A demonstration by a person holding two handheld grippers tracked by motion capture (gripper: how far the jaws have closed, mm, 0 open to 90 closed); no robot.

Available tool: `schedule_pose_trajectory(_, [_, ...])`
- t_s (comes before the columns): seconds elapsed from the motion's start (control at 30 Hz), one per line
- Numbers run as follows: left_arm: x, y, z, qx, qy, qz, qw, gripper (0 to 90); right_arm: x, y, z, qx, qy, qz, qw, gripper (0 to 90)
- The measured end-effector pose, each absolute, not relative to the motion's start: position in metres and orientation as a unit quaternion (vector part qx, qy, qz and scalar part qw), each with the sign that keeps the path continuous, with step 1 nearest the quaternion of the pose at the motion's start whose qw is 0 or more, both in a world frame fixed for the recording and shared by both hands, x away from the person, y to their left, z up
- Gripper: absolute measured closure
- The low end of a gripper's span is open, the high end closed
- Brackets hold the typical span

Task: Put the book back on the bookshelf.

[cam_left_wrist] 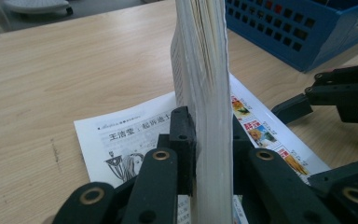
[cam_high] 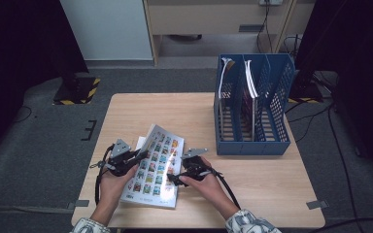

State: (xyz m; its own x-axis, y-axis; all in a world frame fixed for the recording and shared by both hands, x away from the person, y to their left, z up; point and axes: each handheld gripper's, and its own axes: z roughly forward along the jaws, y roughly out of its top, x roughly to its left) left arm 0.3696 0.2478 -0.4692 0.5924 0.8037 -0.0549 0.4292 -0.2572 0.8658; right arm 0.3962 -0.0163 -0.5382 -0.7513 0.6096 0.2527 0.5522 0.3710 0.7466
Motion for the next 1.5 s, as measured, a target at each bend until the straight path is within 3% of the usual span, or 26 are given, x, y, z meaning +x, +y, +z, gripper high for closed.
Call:
schedule_pose_trajectory(0.8, [0.356, 0.246, -0.455, 0.745, 0.367, 0.219, 0.512, 78.9, 0.393, -0.011, -0.539, 0.335, 0.82, 0.463, -0.025, 5.8])
schedule_pose_trajectory(1.0, [0.37, 0.255, -0.469, 0.738, 0.403, 0.194, 0.505, 78.6, 0.393, -0.008, -0.539, 0.337, 0.821, 0.46, -0.014, 5.2])
schedule_pose_trajectory(1.17, [0.387, 0.258, -0.489, 0.752, 0.436, 0.186, 0.457, 77.7, 0.393, -0.009, -0.539, 0.34, 0.82, 0.46, -0.016, 5.2])
schedule_pose_trajectory(1.3, [0.395, 0.258, -0.504, 0.772, 0.444, 0.216, 0.401, 70.0, 0.393, -0.008, -0.539, 0.337, 0.823, 0.458, -0.01, 5.4])
schedule_pose_trajectory(1.43, [0.403, 0.269, -0.518, 0.771, 0.473, 0.219, 0.365, 40.0, 0.393, -0.008, -0.539, 0.337, 0.824, 0.456, -0.01, 5.4])
schedule_pose_trajectory(1.5, [0.402, 0.275, -0.516, 0.757, 0.488, 0.23, 0.368, 36.6, 0.393, -0.007, -0.539, 0.338, 0.823, 0.457, -0.01, 5.4])
